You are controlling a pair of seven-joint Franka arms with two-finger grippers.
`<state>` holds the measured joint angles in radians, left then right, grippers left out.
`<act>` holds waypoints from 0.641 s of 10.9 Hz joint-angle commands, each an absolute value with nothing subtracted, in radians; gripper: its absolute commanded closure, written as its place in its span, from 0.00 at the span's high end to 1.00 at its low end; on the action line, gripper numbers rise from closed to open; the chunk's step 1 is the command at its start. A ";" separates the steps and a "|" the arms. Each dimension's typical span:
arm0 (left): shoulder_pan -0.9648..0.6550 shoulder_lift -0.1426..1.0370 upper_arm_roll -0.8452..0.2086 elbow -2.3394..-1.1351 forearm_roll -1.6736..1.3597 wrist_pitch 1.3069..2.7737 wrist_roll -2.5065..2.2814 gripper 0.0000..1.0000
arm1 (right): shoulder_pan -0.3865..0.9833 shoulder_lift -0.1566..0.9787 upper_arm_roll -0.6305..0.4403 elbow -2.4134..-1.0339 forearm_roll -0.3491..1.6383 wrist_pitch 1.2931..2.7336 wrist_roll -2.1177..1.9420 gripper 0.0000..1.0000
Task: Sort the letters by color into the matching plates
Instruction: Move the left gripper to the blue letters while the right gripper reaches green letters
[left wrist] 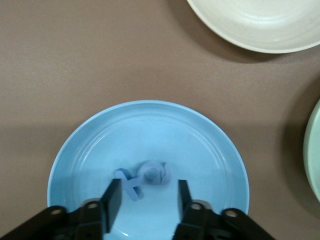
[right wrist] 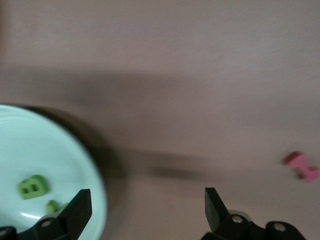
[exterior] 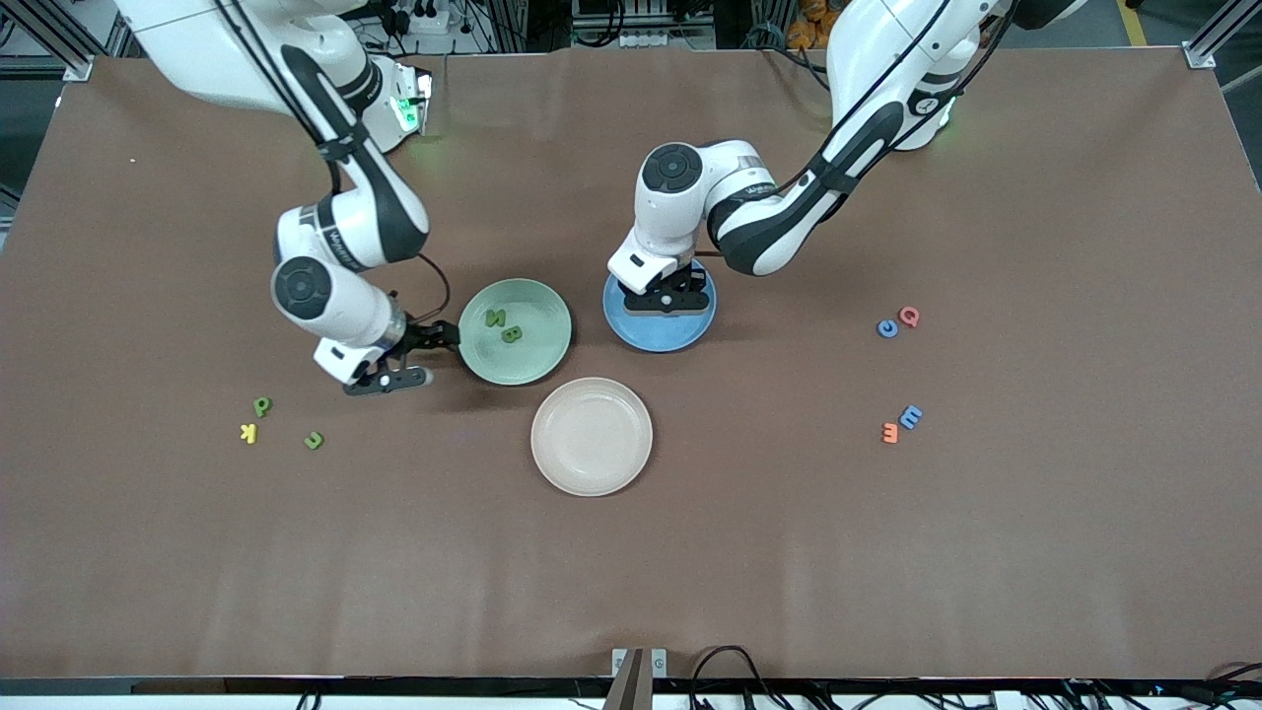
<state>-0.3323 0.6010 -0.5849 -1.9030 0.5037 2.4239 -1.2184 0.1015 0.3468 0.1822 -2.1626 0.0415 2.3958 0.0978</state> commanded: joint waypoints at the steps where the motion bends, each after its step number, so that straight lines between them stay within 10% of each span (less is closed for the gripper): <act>1: -0.345 0.604 -0.574 -1.878 0.500 2.401 -1.230 1.00 | 0.000 0.333 0.195 -2.155 -0.011 2.376 -0.079 1.00; 7: -0.214 0.482 -0.583 -1.853 0.483 2.257 -1.034 1.00 | -0.182 0.341 0.193 -2.155 -0.121 2.376 -0.275 1.00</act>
<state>-0.2727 0.5508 -0.5772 -1.8421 0.5038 2.2985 -1.1304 -0.1157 0.3467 0.1796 -2.1562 -0.0665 2.3891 -0.2504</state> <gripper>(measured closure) 0.000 0.000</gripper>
